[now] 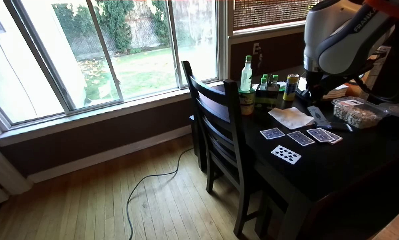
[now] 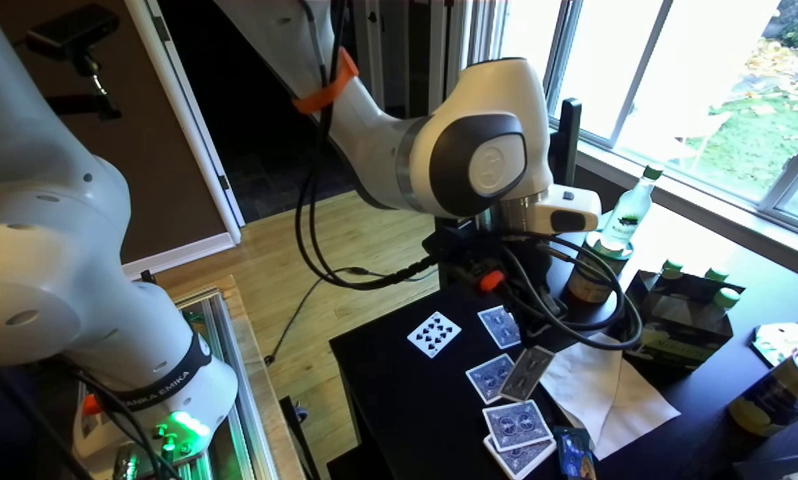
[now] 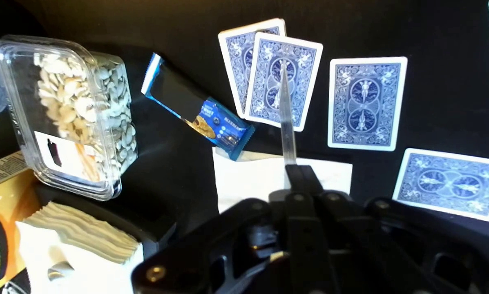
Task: Flip one card over
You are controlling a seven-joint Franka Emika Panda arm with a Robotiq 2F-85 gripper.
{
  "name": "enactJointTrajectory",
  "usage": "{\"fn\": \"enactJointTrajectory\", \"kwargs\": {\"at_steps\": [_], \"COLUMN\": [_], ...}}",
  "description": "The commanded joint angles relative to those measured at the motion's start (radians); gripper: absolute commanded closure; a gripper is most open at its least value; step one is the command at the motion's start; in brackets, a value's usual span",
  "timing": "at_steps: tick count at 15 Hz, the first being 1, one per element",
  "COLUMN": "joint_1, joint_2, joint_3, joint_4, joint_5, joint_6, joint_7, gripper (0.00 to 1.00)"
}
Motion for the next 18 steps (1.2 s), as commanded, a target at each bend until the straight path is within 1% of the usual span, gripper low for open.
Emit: {"fn": "enactJointTrajectory", "kwargs": {"at_steps": [1,3,5,7,8,10,12,13,15,17,18], "joint_1": [-0.026,-0.038,-0.047,-0.037,-0.072,-0.093,-0.116,-0.135,-0.149,-0.154,-0.164], "joint_2": [-0.021,-0.022,-0.012,-0.015,-0.028,-0.044,-0.047,-0.050,-0.040,-0.044,-0.042], "joint_3": [0.001,-0.001,0.012,0.049,0.112,0.211,0.310,0.374,0.423,0.437,0.428], "joint_4": [-0.021,-0.037,-0.059,-0.113,-0.140,-0.160,-0.142,-0.121,-0.064,-0.031,-0.015], "joint_5": [0.080,0.166,0.316,0.480,0.559,0.718,0.875,0.954,1.112,1.259,1.314], "joint_6": [0.101,0.180,0.274,0.366,0.391,0.394,0.379,0.358,0.313,0.262,0.226], "joint_7": [-0.087,-0.172,-0.327,-0.474,-0.552,-0.680,-0.801,-0.856,-0.993,-1.126,-1.192], "gripper": [1.00,1.00,1.00,1.00,1.00,1.00,1.00,1.00,1.00,1.00,1.00]}}
